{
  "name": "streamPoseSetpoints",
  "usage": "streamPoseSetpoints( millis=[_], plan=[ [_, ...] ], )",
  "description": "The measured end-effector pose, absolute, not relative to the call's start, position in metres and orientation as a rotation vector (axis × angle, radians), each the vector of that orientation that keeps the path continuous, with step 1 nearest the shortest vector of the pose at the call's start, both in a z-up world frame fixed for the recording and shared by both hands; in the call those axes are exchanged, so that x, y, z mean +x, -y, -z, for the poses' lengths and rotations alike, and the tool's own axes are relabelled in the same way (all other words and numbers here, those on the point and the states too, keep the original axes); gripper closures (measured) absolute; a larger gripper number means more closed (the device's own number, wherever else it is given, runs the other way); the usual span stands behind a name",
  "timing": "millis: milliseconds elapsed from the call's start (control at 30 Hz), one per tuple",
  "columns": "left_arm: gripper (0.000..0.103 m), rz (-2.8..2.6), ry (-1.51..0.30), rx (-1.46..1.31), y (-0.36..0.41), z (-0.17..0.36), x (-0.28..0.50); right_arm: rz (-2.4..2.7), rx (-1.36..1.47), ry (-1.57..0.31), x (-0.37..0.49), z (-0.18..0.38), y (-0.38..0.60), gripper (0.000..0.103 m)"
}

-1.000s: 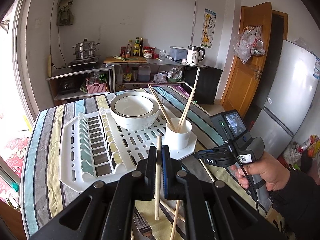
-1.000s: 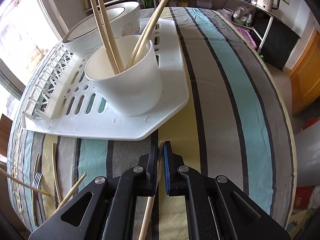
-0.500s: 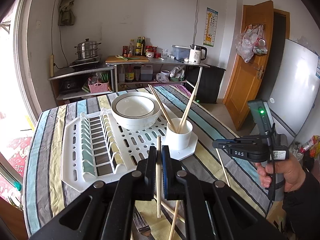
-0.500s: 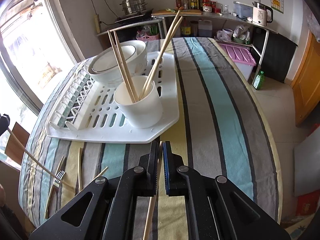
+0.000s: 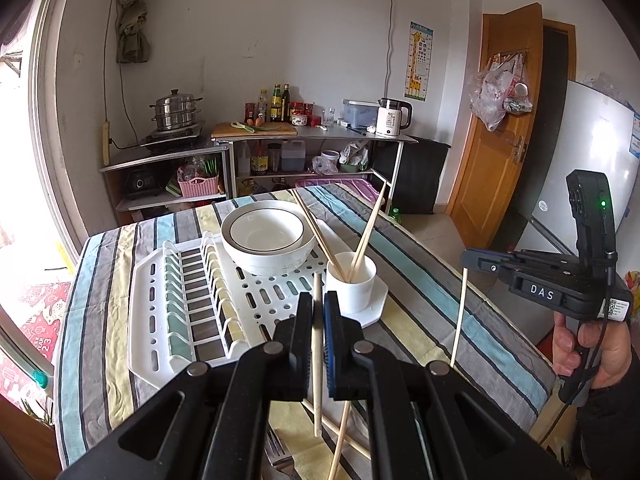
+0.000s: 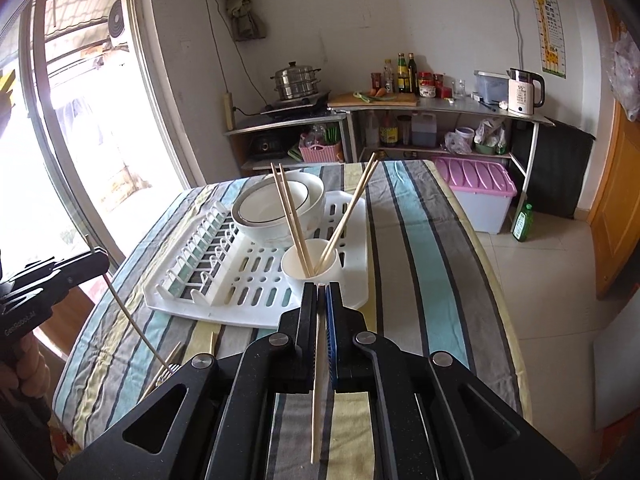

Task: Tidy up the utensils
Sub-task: 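Lift the left tool's chopstick toward the white cup while the right tool carries its own, then drop the left tool's chopstick into the white cup while the right tool releases its own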

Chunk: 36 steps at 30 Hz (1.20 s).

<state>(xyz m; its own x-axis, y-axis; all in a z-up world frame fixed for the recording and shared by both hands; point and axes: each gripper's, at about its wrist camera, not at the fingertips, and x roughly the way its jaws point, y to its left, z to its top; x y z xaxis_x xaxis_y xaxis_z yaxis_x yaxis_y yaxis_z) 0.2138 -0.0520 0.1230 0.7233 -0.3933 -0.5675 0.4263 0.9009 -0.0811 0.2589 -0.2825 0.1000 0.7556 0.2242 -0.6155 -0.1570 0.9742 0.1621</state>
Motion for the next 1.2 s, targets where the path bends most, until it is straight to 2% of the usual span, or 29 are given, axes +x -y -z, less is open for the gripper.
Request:
streamPoseSetpoints(
  millis=[500,1200],
  plan=[
    [0.097,0.486,-0.607,0.041,0.080,-0.140,0.238,-0.229,0.109,-0.597,0.260,-0.122,0.288,0.099],
    [0.097,0.508,-0.564,-0.005,0.127,-0.172,0.325,-0.257,0.144,-0.454,0.322,-0.179,0.289,0.099]
  ],
)
